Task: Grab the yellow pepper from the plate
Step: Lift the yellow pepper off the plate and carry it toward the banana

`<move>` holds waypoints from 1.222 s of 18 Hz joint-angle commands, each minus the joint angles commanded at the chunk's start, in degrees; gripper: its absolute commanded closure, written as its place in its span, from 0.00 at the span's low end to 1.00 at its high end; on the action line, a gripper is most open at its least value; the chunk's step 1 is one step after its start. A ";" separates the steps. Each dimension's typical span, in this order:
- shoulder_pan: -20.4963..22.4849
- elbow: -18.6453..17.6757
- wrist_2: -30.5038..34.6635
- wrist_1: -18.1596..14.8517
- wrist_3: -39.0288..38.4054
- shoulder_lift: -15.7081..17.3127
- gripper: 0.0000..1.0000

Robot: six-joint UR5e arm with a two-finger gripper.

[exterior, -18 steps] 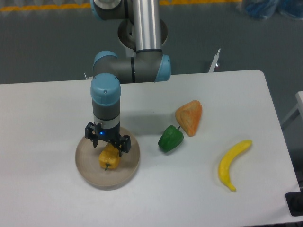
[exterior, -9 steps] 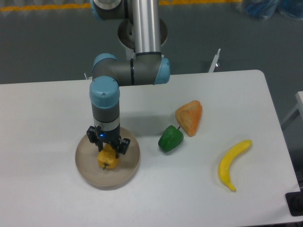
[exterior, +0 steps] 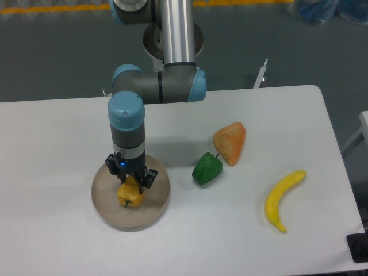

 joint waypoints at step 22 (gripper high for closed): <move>26.63 3.61 -0.68 -3.26 30.80 6.51 0.68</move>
